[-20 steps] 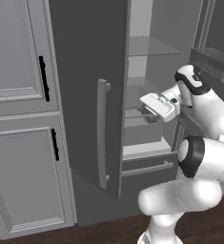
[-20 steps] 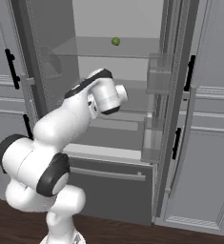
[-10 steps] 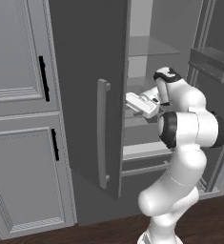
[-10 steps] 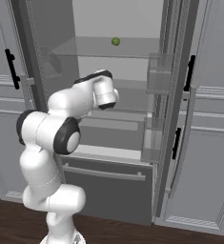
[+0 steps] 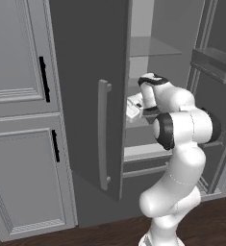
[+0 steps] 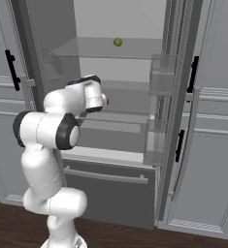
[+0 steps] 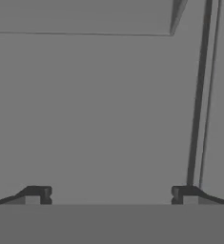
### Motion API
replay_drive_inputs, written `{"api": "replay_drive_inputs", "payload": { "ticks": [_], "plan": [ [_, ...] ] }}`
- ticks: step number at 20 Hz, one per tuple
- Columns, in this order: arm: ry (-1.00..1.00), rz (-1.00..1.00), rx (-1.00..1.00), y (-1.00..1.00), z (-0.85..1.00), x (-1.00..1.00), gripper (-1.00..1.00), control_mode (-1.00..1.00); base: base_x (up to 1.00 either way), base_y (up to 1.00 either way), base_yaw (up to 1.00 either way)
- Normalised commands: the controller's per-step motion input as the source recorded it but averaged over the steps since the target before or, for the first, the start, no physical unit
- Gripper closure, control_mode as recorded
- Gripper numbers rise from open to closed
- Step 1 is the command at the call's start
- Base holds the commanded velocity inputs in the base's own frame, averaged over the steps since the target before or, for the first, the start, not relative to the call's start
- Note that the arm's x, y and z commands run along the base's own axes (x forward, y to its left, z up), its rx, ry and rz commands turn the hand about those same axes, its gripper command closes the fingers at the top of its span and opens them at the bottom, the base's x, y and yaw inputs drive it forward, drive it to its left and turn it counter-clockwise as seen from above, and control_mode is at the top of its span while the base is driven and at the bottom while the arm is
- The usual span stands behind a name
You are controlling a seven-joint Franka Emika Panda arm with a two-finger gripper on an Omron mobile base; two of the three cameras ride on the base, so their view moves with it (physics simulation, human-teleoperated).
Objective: Take the strawberry from the fridge and place it on top of the pancake, located on the dining counter.
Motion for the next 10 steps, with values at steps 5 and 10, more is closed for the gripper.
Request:
{"api": "replay_drive_inputs", "payload": {
  "ticks": [5, 10],
  "plan": [
    [0.00, -0.23, -0.03, 0.60, 0.02, -0.40, -1.00, -1.00, 0.00, 0.00, 0.00],
    [0.00, -0.31, -0.03, 0.67, 0.00, -0.40, -1.00, -1.00, 0.00, 0.00, 0.00]
  ]
}}
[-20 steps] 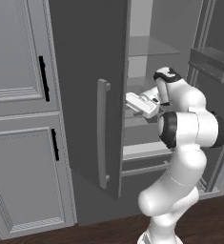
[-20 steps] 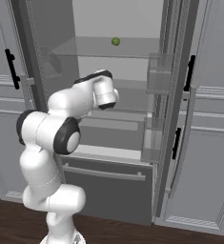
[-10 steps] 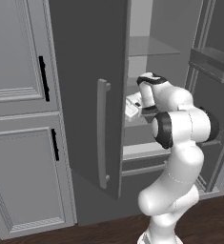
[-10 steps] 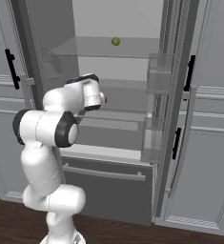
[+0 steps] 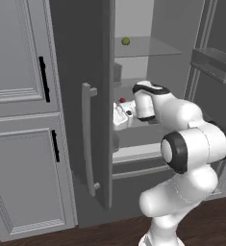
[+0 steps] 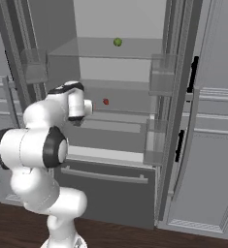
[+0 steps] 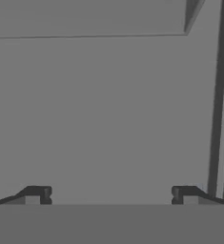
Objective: Take the strawberry from the fridge and place it on top of the pancake, located on the dining counter.
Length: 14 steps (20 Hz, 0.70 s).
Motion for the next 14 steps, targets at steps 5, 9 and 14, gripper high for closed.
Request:
{"api": "replay_drive_inputs", "payload": {
  "ticks": [5, 9, 14],
  "plan": [
    [0.00, -0.22, -0.06, 0.27, 0.07, -0.31, -1.00, -1.00, 0.00, 0.00, 0.00],
    [0.00, -0.18, -0.10, 0.41, 0.15, -0.06, -1.00, -1.00, 0.00, 0.00, 0.00],
    [0.02, -0.10, -0.15, 0.65, 0.13, 0.00, -1.00, -1.00, 0.00, 0.00, 0.00]
  ]
}}
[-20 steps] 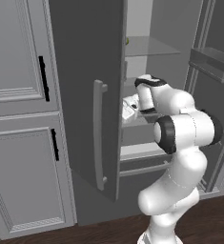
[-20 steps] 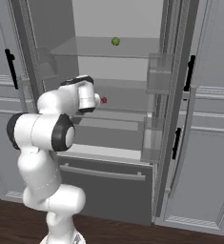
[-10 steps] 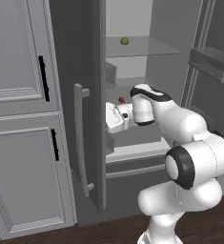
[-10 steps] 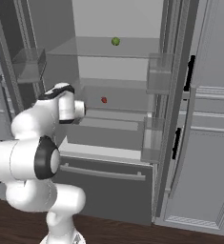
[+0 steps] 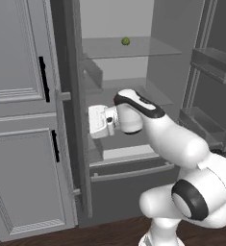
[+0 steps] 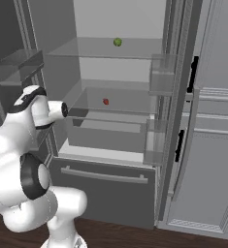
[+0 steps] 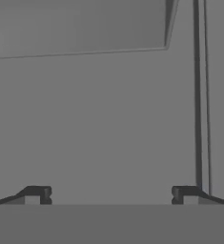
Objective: Take the strawberry from the fridge and place it on top of the pancake, located on the dining counter.
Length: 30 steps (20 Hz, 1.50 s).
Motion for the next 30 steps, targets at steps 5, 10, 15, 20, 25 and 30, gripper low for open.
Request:
{"api": "replay_drive_inputs", "payload": {
  "ticks": [5, 10, 15, 20, 25, 30],
  "plan": [
    [0.03, -0.04, -0.10, 0.51, 0.01, 0.00, -1.00, -1.00, 0.00, 0.00, 0.00],
    [0.00, 0.00, -0.03, 0.26, 0.00, 0.00, -1.00, -1.00, 0.00, 0.00, 0.00],
    [0.00, -0.05, -0.01, -0.26, 0.00, 0.00, -1.00, -1.00, 0.00, 0.00, 0.00],
    [-0.01, -0.18, 0.06, -0.98, 0.11, 0.00, -1.00, -1.00, 0.00, 0.00, 0.00],
    [-0.09, -0.07, -0.04, -0.99, 0.19, 0.00, -1.00, -1.00, 0.00, 0.00, 0.00],
    [-0.15, 0.03, -0.39, -0.95, 0.02, 0.06, -1.00, -1.00, 0.00, 0.00, 0.00]
  ]
}}
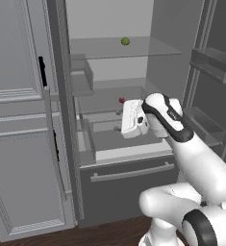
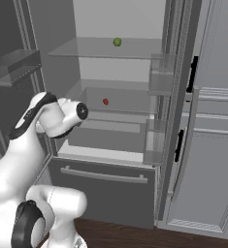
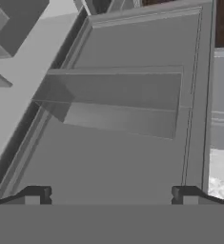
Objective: Take the strawberry from the fridge and place it on top of the pancake, located on the dining counter.
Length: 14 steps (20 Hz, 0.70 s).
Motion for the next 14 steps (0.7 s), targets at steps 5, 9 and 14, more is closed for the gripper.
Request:
{"api": "replay_drive_inputs", "payload": {
  "ticks": [5, 9, 14],
  "plan": [
    [-0.16, 0.37, -0.51, -1.00, -0.09, 0.07, -1.00, -1.00, 0.00, 0.00, 0.00],
    [-0.24, 0.48, -0.50, -1.00, -0.47, 0.01, -1.00, -1.00, 0.00, 0.00, 0.00],
    [-0.40, 0.61, -0.38, -0.92, -0.78, -0.17, -1.00, -1.00, 0.00, 0.00, 0.00]
  ]
}}
